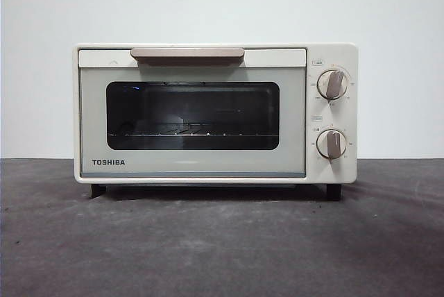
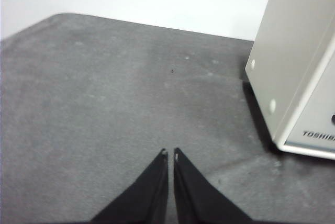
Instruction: The left arm flap open the oven, the right arm pick bread and place it into oven, the left arm flap close the oven
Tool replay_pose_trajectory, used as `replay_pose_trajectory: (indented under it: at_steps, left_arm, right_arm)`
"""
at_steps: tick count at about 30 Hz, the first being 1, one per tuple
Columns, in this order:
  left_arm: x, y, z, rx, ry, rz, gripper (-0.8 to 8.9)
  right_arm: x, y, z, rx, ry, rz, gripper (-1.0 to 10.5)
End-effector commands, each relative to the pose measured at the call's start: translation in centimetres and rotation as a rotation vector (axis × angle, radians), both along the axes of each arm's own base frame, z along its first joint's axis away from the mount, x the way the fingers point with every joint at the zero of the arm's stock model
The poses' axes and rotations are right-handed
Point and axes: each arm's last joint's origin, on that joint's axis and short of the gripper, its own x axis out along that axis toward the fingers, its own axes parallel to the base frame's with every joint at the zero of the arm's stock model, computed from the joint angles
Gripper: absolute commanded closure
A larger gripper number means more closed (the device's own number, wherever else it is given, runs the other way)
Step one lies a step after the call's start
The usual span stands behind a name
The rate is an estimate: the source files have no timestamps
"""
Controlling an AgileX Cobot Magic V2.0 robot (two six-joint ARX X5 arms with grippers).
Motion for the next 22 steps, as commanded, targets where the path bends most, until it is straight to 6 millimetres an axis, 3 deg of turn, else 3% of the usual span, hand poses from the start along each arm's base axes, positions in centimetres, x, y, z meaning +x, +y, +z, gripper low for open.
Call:
replay_pose_trajectory:
  at_steps: [1,7,13,22]
  left_arm:
    - [0.1,-0.1,-0.4,-0.068,-0.006,-0.03,7.97]
    - [-0.3,-0.3,2.4,-0.163,-0.085,-0.043,7.97]
    - [-0.4,-0.4,6.1,-0.261,-0.11,-0.074,7.97]
    - [1.0,-1.0,13.3,-0.191,-0.008,-0.241,7.97]
  right_arm:
    - [0.0,0.1,0.0,0.142,0.013,0.03,9.4]
    - [-0.4,0.2,2.1,0.296,-0.023,0.036,9.4]
    - [-1.4,0.1,6.6,0.374,-0.073,0.037,9.4]
    - [-2.3,0.4,13.2,0.328,0.032,0.156,9.4]
